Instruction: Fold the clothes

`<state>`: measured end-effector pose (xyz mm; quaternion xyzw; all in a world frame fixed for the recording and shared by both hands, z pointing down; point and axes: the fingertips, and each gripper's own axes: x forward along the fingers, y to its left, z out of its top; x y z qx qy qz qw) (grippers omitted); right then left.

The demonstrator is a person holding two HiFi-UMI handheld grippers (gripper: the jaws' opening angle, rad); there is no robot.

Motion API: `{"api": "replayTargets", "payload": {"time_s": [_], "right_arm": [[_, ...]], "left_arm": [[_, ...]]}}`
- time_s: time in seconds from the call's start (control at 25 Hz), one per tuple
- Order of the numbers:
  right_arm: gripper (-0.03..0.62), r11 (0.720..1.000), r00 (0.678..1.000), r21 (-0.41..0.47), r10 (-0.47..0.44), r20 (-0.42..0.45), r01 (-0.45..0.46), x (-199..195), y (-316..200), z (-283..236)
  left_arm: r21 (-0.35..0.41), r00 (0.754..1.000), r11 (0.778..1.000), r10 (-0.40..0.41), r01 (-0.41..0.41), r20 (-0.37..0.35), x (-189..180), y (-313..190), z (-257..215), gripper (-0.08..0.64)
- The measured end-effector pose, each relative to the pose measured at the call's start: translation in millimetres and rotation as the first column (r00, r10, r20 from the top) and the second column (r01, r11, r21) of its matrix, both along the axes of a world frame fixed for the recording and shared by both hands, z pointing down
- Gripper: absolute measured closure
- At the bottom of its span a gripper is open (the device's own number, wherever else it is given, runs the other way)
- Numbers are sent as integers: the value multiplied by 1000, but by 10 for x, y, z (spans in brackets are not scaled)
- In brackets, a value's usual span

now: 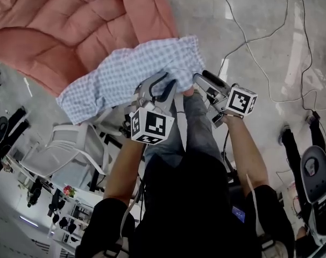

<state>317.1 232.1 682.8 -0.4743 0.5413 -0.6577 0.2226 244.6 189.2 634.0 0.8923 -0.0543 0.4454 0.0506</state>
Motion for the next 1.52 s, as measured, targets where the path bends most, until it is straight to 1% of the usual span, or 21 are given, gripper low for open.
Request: {"api": "replayTargets", "payload": {"time_s": [0.08,0.12,0.16,0.24,0.32,0.48,0.64,0.84,0.88,0.96,1.04,1.08,1.12,1.16,1.2,1.28,1.32,1.36,1.44,1.48,1.52], "right_arm": [[268,998,993,9,61,99,-62,-29,-6,-7],[268,995,983,9,96,154,-98,-31,-9,-4],[268,990,968,5,135,213,-140,-23,-14,3],[265,976,924,-14,211,319,-217,3,-41,32],[260,968,894,-19,239,378,-250,-14,-85,53],[259,961,859,-7,249,447,-275,-114,-177,69],[259,935,805,-21,317,502,-355,-85,-271,149],[266,938,800,8,290,525,-346,-87,-353,163],[283,939,803,16,286,522,-345,-78,-353,158],[353,931,804,25,302,512,-365,-12,-347,166],[422,909,783,34,338,522,-415,107,-356,150],[440,897,772,45,352,529,-440,174,-371,124],[474,888,770,59,360,526,-455,237,-390,90],[523,885,779,76,360,513,-459,290,-410,47],[540,886,796,97,352,493,-453,335,-426,-7],[552,896,842,143,327,429,-421,406,-432,-151],[554,904,871,163,314,377,-396,436,-422,-229],[557,914,904,179,299,306,-363,461,-408,-308],[558,942,959,191,256,120,-275,491,-384,-447],[558,955,973,184,230,30,-231,499,-378,-501],[558,965,978,176,205,-44,-195,505,-379,-550]], "left_arm": [[-10,1000,1000,5,-5,0,-4,-6,16,434],[-15,1000,1000,8,-8,-1,-5,-14,17,434],[-18,1000,1000,13,-13,-1,0,-20,16,434],[-21,1000,999,28,-28,-2,20,-28,13,434],[-25,999,999,44,-44,-3,32,-26,14,436],[-40,998,997,64,-64,-10,25,-11,24,434],[-53,997,995,81,-82,-16,17,5,49,434],[-70,995,993,96,-98,-31,9,-1,62,434],[-74,995,992,97,-99,-33,7,-1,65,434],[-80,994,991,103,-105,-34,8,-2,74,434],[-85,993,990,109,-112,-35,8,-1,83,434],[-87,993,990,111,-114,-35,6,-2,89,434],[-88,993,989,113,-115,-36,6,-3,95,434],[-90,993,989,112,-115,-38,8,-5,99,434],[-91,993,989,110,-113,-39,13,-7,100,434],[-94,994,990,101,-104,-37,22,-3,86,434],[-96,995,991,95,-98,-35,25,1,70,434],[-96,996,991,88,-91,-34,25,3,50,434],[-98,997,993,69,-72,-35,29,-8,5,435],[-99,998,993,56,-59,-38,38,-25,-18,436],[-100,998,994,41,-45,-43,53,-45,-44,437]]}}
